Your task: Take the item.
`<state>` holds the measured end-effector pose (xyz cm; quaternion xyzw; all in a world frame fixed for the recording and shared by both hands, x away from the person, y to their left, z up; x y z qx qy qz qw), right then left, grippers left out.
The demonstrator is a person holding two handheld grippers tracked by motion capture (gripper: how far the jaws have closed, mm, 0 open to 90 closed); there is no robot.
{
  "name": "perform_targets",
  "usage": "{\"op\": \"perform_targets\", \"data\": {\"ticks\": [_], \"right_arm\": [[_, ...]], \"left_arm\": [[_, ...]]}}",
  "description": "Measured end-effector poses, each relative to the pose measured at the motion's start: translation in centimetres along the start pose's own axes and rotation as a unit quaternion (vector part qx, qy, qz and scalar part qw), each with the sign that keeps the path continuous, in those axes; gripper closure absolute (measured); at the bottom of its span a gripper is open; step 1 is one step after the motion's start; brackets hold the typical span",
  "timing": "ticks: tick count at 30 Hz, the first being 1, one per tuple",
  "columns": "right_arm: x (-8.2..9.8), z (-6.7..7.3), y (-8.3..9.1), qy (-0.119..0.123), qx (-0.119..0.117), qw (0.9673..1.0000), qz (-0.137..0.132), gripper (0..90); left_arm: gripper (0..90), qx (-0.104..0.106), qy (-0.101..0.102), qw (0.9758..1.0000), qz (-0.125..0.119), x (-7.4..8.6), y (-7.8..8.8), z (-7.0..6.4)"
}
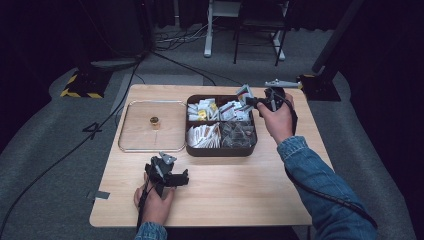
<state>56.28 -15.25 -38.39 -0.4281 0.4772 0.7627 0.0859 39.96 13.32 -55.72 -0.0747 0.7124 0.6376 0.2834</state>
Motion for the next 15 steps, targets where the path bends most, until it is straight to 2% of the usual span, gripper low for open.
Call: {"op": "perform_targets", "data": {"ticks": [6,15], "right_arm": [[1.0,-0.8,1.8,-0.001,0.0,1.0,-0.008,86.9],[2.3,-3.0,4.6,-0.015,0.01,0.9997,-0.018,86.9]], "left_arm": [[2.2,0.001,0.001,1.0,0.0,0.0,0.0,0.0],[2.2,0.001,-0.005,1.0,0.0,-0.2,-0.1,0.0]]}}
Point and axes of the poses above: each handheld gripper's, and its own axes: y roughly backward along the jaws, x roughly out of its underside, z roughly to its left, the point moved 7 cm from there along -y, roughly forward along the jaws, and after that the axes turned 12 degrees about z, right-handed, at the moved point
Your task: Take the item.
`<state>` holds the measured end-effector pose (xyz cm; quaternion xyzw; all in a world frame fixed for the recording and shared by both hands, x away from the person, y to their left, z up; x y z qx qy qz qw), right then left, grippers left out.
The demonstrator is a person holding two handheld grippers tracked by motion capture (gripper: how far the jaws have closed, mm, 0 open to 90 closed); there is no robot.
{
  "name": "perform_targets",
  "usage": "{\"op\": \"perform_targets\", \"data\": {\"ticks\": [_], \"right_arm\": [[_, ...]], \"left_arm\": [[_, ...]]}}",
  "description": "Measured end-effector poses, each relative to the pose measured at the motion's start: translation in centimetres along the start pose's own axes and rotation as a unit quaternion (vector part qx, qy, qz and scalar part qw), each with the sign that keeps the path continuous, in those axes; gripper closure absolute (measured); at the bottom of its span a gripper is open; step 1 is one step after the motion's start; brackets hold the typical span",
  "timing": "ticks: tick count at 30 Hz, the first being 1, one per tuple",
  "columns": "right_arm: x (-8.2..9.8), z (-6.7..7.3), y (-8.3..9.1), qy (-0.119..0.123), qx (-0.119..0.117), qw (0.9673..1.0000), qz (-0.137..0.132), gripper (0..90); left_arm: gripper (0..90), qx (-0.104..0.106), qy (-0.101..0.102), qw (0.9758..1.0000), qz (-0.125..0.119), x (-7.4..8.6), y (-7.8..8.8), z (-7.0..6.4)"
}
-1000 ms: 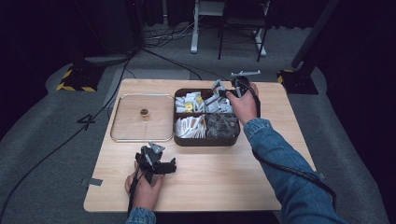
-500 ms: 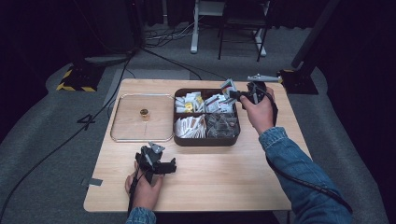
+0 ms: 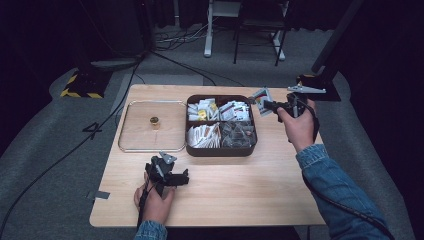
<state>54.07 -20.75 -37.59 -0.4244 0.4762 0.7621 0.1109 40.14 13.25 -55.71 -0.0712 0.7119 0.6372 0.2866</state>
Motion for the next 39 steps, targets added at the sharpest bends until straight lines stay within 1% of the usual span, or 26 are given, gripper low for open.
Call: {"op": "perform_targets", "data": {"ticks": [3,6,12,16,19,25,28,32,34,36,38,39], "right_arm": [[0.5,-1.0,1.0,-0.007,0.007,0.9999,-0.003,86.9],[1.1,-2.0,1.8,-0.012,0.011,0.9999,-0.001,86.9],[2.2,-3.2,3.6,-0.016,0.018,0.9996,-0.012,86.9],[3.0,-3.8,4.7,-0.021,0.019,0.9995,-0.015,86.9],[3.5,-4.1,5.2,-0.023,0.018,0.9995,-0.015,86.9],[5.1,-4.2,6.2,-0.028,0.006,0.9995,-0.013,86.9],[5.9,-4.2,6.5,-0.028,0.005,0.9995,-0.012,86.9],[7.2,-4.7,6.8,-0.03,0.012,0.9994,-0.013,86.9],[7.9,-5.0,6.6,-0.028,0.017,0.9994,-0.012,86.9],[8.8,-5.2,6.0,-0.022,0.02,0.9996,-0.002,86.9],[9.7,-5.5,5.6,-0.025,0.026,0.9993,0.006,86.9],[9.7,-5.5,5.6,-0.025,0.026,0.9993,0.006,86.9]], "left_arm": [[2.1,0.002,0.001,1.0,0.001,-0.1,-0.1,-0.1],[2.0,0.001,-0.002,1.0,0.001,-0.2,-0.1,0.0],[1.8,0.004,-0.003,1.0,0.001,-0.3,-0.2,-0.1],[1.8,0.004,-0.002,1.0,0.001,-0.3,-0.2,-0.1],[1.8,0.004,-0.002,1.0,0.001,-0.3,-0.2,-0.1],[1.9,0.004,-0.002,1.0,0.0,-0.3,-0.2,-0.1],[1.9,0.004,-0.002,1.0,0.0,-0.3,-0.2,-0.1],[1.9,0.004,-0.002,1.0,0.0,-0.3,-0.2,-0.1],[1.9,0.004,-0.002,1.0,0.0,-0.3,-0.2,-0.1],[1.9,0.004,-0.002,1.0,0.0,-0.3,-0.2,-0.1],[1.9,0.004,-0.002,1.0,0.0,-0.3,-0.2,-0.1],[1.9,0.004,-0.002,1.0,0.0,-0.3,-0.2,-0.1]]}}
Point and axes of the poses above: each handheld gripper's, and its own axes: y roughly backward along the jaws, x roughly out of its underside, z roughly to its left, the point moved 7 cm from there along -y, roughly forward along the jaws, and after that the axes turned 12 degrees about z, right-handed, at the moved point
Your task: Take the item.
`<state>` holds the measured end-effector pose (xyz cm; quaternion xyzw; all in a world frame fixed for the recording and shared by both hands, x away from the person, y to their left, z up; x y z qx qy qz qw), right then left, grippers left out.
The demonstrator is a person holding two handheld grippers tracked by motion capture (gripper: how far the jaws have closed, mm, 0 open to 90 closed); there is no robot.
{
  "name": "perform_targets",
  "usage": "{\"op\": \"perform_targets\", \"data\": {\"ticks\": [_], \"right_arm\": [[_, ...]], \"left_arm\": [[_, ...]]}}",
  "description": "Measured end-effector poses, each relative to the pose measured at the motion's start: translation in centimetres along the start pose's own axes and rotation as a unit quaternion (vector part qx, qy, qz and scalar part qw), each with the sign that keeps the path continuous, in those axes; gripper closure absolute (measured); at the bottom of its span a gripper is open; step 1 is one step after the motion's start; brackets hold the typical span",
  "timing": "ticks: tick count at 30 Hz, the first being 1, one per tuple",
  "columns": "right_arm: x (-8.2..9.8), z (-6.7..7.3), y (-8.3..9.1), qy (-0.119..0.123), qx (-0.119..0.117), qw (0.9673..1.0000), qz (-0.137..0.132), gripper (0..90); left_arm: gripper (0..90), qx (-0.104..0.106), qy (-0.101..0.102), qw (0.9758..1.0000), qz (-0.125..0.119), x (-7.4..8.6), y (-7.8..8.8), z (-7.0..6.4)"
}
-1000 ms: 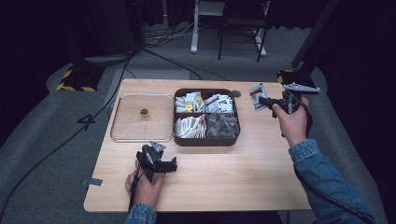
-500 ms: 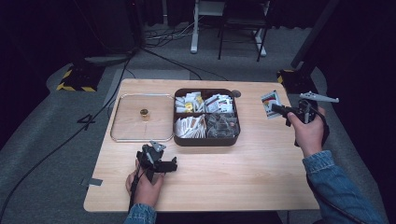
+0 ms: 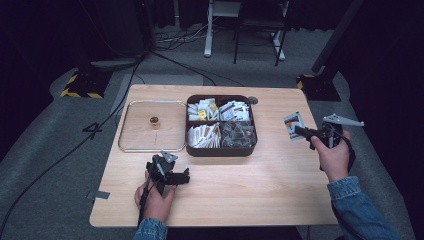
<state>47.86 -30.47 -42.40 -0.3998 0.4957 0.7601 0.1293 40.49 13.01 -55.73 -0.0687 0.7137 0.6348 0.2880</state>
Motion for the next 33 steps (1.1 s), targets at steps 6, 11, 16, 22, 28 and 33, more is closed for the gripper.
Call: {"op": "perform_targets", "data": {"ticks": [6,11,16,22,28,33], "right_arm": [[2.2,-1.1,-1.6,0.0,0.013,0.9998,0.015,86.9],[3.2,-1.7,-2.7,0.0,0.022,0.9995,0.025,86.9],[4.2,-2.3,-3.6,-0.003,0.028,0.999,0.034,86.8],[5.3,-2.4,-4.7,-0.014,0.024,0.9985,0.047,86.8],[5.9,-2.7,-5.2,-0.027,0.02,0.9975,0.062,86.6],[6.2,-3.2,-5.4,-0.044,0.022,0.9963,0.071,85.8]], "left_arm": [[1.9,0.0,0.0,1.0,0.0,0.0,0.0,0.0],[1.9,0.0,0.0,1.0,0.0,0.0,0.0,0.0],[1.9,0.0,0.0,1.0,0.0,0.0,0.0,0.0],[1.9,0.0,0.0,1.0,0.0,0.0,0.0,0.0],[1.9,0.0,0.0,1.0,0.0,0.0,0.0,0.0],[1.9,0.0,0.0,1.0,0.0,0.0,0.0,0.0]]}}
Point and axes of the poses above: each handheld gripper's, and its own axes: y roughly backward along the jaws, x roughly out of its underside, z roughly to its left, the point moved 7 cm from there along -y, roughly forward along the jaws, and after that the axes turned 12 degrees about z, right-handed, at the moved point
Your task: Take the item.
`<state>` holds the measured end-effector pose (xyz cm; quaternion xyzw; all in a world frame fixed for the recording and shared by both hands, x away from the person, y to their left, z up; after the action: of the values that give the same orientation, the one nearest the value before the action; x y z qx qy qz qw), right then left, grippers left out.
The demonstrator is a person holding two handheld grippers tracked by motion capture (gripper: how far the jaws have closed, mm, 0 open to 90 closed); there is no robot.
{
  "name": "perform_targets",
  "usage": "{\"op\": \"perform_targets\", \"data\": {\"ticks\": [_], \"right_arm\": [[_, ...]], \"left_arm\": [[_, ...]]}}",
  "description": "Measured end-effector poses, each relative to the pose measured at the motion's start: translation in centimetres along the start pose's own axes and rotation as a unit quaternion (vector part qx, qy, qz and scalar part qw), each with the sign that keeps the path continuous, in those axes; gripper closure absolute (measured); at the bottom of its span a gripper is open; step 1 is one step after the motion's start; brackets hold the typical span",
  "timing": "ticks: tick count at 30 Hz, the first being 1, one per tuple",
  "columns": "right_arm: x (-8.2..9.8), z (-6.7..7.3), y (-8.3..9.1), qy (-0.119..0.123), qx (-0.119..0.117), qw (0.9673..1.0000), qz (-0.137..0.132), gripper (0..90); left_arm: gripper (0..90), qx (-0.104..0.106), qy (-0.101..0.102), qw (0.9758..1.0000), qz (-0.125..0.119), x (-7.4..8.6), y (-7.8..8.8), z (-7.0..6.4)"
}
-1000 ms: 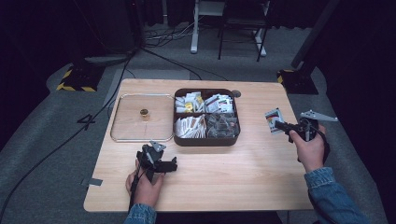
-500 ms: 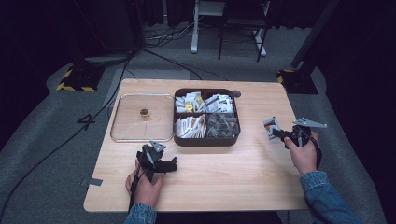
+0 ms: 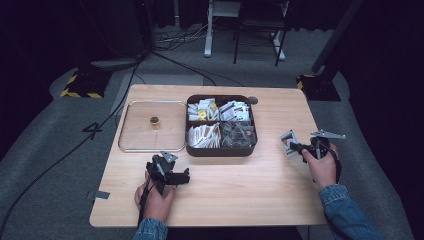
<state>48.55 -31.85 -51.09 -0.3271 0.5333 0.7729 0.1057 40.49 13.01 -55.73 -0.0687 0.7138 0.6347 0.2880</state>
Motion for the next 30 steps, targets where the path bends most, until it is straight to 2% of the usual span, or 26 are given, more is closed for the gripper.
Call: {"op": "perform_targets", "data": {"ticks": [7,9,11,12,13,17,19,21,24,30], "right_arm": [[0.3,-0.9,-0.3,-0.017,0.006,0.9998,0.008,82.5],[0.4,-1.2,-0.4,-0.017,0.011,0.9998,0.009,75.8],[0.3,-1.5,-0.6,-0.01,0.024,0.9996,0.007,64.2],[0.3,-1.5,-0.6,-0.01,0.024,0.9996,0.007,64.2],[0.3,-1.9,-0.6,-0.007,0.035,0.9994,0.002,56.4],[0.2,-2.6,-0.3,-0.011,0.049,0.9987,-0.011,50.1],[0.0,-3.0,0.1,-0.005,0.061,0.998,-0.016,48.8],[-0.1,-3.2,0.5,-0.009,0.059,0.998,-0.018,48.4],[-0.3,-3.2,1.0,0.0,0.061,0.9979,-0.021,48.1],[-0.8,-1.1,2.5,0.025,0.024,0.9988,-0.035,46.8]], "left_arm": [[1.9,0.0,0.0,1.0,0.0,0.0,0.0,0.0],[1.9,0.0,0.0,1.0,0.0,0.0,0.0,0.0],[1.9,0.0,0.0,1.0,0.0,0.0,0.0,0.0],[1.9,0.0,0.0,1.0,0.0,0.0,0.0,0.0],[1.9,0.0,0.0,1.0,0.0,0.0,0.0,0.0],[1.9,0.0,0.0,1.0,0.0,0.0,0.0,0.0],[1.9,0.0,0.0,1.0,0.0,0.0,0.0,0.0],[1.9,0.0,0.0,1.0,0.0,0.0,0.0,0.0],[1.9,0.0,0.0,1.0,0.0,0.0,0.0,0.0],[1.9,0.0,0.0,1.0,0.0,0.0,0.0,0.0]]}}
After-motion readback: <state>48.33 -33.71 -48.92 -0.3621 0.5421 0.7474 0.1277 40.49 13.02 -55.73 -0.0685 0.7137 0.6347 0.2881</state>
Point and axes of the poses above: each handheld gripper's, and its own axes: y roughly backward along the jaws, x roughly out of its underside, z roughly to its left, the point moved 7 cm from there along -y, roughly forward along the jaws, and after that the axes turned 12 degrees about z, right-handed, at the moved point
